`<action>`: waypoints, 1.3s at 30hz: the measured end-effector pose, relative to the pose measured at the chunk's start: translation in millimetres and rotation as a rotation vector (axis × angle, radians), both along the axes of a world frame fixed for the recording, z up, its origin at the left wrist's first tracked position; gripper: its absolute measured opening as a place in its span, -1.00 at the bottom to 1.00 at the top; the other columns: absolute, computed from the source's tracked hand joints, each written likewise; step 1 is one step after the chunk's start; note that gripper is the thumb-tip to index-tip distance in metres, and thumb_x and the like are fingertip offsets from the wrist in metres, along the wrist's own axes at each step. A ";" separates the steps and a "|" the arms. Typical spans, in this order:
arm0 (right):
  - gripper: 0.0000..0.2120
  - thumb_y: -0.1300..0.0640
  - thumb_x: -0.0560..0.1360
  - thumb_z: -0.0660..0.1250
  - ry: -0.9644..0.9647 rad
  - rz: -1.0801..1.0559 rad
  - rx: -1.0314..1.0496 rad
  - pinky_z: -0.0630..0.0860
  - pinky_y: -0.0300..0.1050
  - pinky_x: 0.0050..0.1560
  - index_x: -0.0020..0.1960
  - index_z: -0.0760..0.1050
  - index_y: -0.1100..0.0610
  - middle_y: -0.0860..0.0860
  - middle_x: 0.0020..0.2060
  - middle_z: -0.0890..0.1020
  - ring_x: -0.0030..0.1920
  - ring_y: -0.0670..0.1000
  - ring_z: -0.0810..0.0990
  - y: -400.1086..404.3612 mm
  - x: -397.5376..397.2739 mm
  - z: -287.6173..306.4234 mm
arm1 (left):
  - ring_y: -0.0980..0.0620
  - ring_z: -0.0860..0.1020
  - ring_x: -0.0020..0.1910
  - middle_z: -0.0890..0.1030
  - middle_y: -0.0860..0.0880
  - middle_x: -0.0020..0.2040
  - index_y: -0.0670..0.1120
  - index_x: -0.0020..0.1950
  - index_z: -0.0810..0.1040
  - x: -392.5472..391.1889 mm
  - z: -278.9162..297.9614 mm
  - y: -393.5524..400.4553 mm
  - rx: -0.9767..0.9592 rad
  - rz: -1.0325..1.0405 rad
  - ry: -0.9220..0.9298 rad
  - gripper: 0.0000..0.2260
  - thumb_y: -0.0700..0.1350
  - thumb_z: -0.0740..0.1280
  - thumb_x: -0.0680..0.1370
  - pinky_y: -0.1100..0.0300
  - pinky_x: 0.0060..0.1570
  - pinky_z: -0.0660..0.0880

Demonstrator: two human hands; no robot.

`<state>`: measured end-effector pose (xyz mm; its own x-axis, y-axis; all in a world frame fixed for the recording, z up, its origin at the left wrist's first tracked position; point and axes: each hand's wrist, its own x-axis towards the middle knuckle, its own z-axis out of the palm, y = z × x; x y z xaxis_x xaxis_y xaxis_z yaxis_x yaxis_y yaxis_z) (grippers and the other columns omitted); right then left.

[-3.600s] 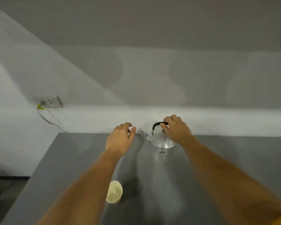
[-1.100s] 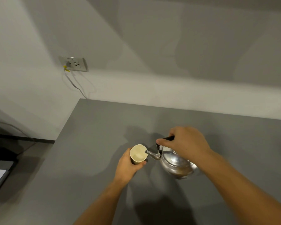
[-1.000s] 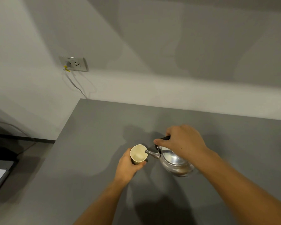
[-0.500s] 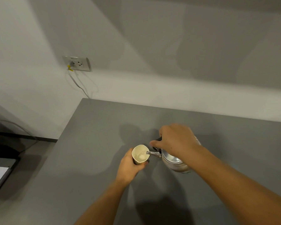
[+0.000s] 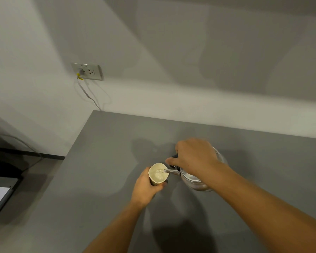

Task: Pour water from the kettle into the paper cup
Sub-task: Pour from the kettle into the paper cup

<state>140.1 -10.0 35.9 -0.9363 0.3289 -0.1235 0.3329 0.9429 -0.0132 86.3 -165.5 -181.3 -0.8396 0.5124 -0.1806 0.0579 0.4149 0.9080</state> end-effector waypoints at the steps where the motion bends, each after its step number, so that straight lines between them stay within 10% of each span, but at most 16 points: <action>1: -0.54 -0.18 0.41 0.36 -0.001 0.001 -0.002 0.18 -0.13 -0.48 -0.48 0.31 0.07 -0.01 -0.52 0.40 -0.50 -0.02 0.33 -0.2 -0.1 0.3 | 0.23 0.67 0.02 0.72 0.21 0.04 0.17 0.21 0.58 0.1 0.0 0.0 -0.002 -0.003 -0.002 -0.48 0.09 0.66 0.30 0.27 -0.03 0.57; 39: -0.52 -0.20 0.43 0.38 -0.015 0.038 0.029 0.11 -0.13 -0.47 -0.45 0.27 0.05 -0.03 -0.46 0.35 -0.39 0.07 0.39 -8.2 -7.8 0.7 | 0.24 0.66 0.03 0.71 0.18 0.06 0.11 0.25 0.56 0.1 0.5 -0.4 -0.002 -0.015 -0.022 -0.48 0.00 0.66 0.35 0.29 -0.01 0.55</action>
